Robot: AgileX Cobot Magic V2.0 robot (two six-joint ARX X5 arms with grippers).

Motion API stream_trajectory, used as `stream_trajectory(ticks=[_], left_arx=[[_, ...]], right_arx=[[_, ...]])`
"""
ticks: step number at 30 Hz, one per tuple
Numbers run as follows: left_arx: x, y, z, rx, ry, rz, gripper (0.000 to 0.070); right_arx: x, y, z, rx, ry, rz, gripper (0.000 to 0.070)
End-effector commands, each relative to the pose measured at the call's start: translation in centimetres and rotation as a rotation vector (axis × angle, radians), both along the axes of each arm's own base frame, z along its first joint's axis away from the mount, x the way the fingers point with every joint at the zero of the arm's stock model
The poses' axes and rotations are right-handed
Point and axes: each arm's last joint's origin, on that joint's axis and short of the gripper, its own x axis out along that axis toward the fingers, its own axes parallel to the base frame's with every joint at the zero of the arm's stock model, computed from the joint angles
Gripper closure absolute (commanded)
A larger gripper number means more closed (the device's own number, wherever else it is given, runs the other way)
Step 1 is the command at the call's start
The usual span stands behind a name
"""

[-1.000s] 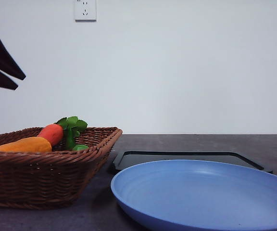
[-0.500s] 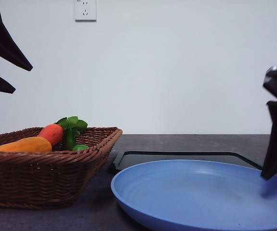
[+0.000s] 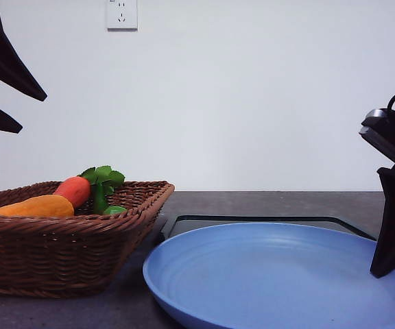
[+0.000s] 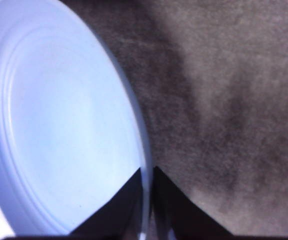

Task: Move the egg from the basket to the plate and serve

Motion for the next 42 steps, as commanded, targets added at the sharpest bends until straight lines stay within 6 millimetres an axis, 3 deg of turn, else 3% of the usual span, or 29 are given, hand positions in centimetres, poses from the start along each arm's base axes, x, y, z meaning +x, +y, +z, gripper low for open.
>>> stream_trajectory(ticks=[1,6,14,23,32,42], left_arx=[[0.2,-0.1,0.4,0.005,-0.029,-0.023,0.0389],[0.1,-0.9,0.5,0.027,-0.062,-0.083,0.0287],[0.0,-3.6,2.1,0.206,-0.141,-0.240,0.0285],[0.7,-8.8,3.2,0.478,-0.100,-0.479,0.0286],[3.2,-12.7,0.1,0.620,0.002,-0.609,0.0288],[4.5,-13.7,-3.2,0.683,0.087,-0.680,0.0288]], right_arx=[[0.2,0.0,0.5,0.006,-0.016,-0.005,0.0700],[-0.6,-0.8,1.9,0.010,-0.040,-0.035,0.0700],[-2.9,-2.6,4.6,0.008,-0.105,-0.085,0.0700],[-4.5,-3.9,6.7,0.021,-0.222,-0.153,0.0700],[-5.3,-4.0,7.2,0.027,-0.240,-0.154,0.0700],[-5.5,-4.0,7.3,0.025,-0.239,-0.151,0.0700]])
